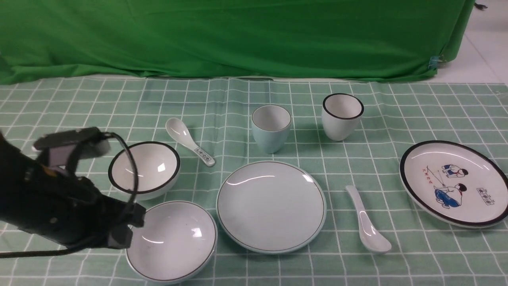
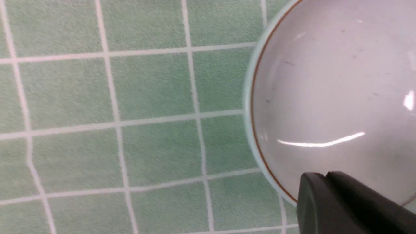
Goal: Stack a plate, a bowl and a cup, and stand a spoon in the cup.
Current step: Use the left arm to grab a blue rice bowl
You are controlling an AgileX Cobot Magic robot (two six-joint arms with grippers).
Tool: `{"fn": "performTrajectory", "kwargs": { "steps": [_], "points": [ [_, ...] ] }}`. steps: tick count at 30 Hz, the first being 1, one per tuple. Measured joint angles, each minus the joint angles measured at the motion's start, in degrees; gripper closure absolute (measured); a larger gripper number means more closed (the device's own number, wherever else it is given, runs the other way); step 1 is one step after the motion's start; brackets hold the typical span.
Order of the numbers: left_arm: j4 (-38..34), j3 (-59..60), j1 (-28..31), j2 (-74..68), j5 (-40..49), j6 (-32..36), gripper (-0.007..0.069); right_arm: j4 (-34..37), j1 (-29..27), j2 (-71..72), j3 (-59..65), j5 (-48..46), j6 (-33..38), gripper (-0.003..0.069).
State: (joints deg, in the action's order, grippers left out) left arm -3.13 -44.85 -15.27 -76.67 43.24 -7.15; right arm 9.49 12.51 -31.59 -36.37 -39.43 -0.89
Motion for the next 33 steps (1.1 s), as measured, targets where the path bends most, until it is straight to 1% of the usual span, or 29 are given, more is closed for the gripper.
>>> {"fn": "performTrajectory", "kwargs": {
  "steps": [2,5,7,11,14,18,21,22,24,25,27,30,31,32,33],
  "points": [
    [3.13,-0.03,-0.13,-0.6,-1.03,-2.21,0.0621,-0.05,1.12,-5.24,-1.48,-1.31,0.89,0.0616],
    [5.24,-0.07,-0.13,-1.28,-3.28,-2.9,0.0602,-0.05,1.87,-9.54,-1.97,-2.27,1.37,0.0596],
    [6.3,-0.07,-0.13,-1.96,-5.2,-3.18,0.0575,0.01,2.09,-11.7,-1.94,-2.64,1.51,0.0574],
    [7.25,-0.07,-0.13,-4.48,-8.34,-3.42,0.0467,0.05,2.18,-14.18,-1.94,-2.88,1.58,0.0534],
    [7.27,-0.07,-0.13,-6.88,-8.98,-3.41,0.0344,0.12,2.18,-14.53,-1.94,-2.66,1.58,0.0511],
    [5.97,-0.07,-0.13,-9.88,-9.69,-3.41,0.0203,0.17,2.18,-14.59,-1.98,-1.5,1.58,0.0496],
    [5.1,-0.07,-0.13,-11.95,-9.84,-3.44,0.0137,0.17,2.18,-14.59,-1.98,-0.61,1.46,0.0488],
    [4.94,-0.07,-0.13,-12.58,-9.86,-3.48,0.0131,0.17,2.18,-14.59,-1.98,-0.45,1.45,0.0487],
    [4.3,-0.07,-0.13,-13.84,-9.91,-3.48,0.0141,0.17,2.18,-14.59,-1.98,-0.31,1.45,0.0484],
    [3.78,-0.07,-0.13,-14.28,-9.91,-3.48,0.0164,0.24,2.18,-14.59,-1.98,-0.31,1.45,0.0483],
    [2.58,-0.09,-0.13,-15.32,-9.91,-3.51,0.0245,0.24,2.18,-14.59,-1.98,-0.26,1.45,0.0481],
    [1.57,-0.69,-0.13,-15.25,-9.3,-3.64,0.0439,0.24,2.18,-14.59,-1.98,-0.08,1.45,0.0478],
    [1.57,-0.69,-0.13,-15.16,-9.31,-3.64,0.0454,0.24,2.18,-14.59,-1.98,-0.08,1.45,0.0477],
    [1.3,-1.59,-0.13,-14.33,-8.21,-3.73,0.0526,0.24,2.18,-14.59,-1.98,0.0,1.45,0.0474],
    [1.24,-2.38,-0.13,-13.56,-6.49,-3.73,0.0555,0.24,2.18,-14.59,-1.98,0.06,1.45,0.047]
  ]
}}
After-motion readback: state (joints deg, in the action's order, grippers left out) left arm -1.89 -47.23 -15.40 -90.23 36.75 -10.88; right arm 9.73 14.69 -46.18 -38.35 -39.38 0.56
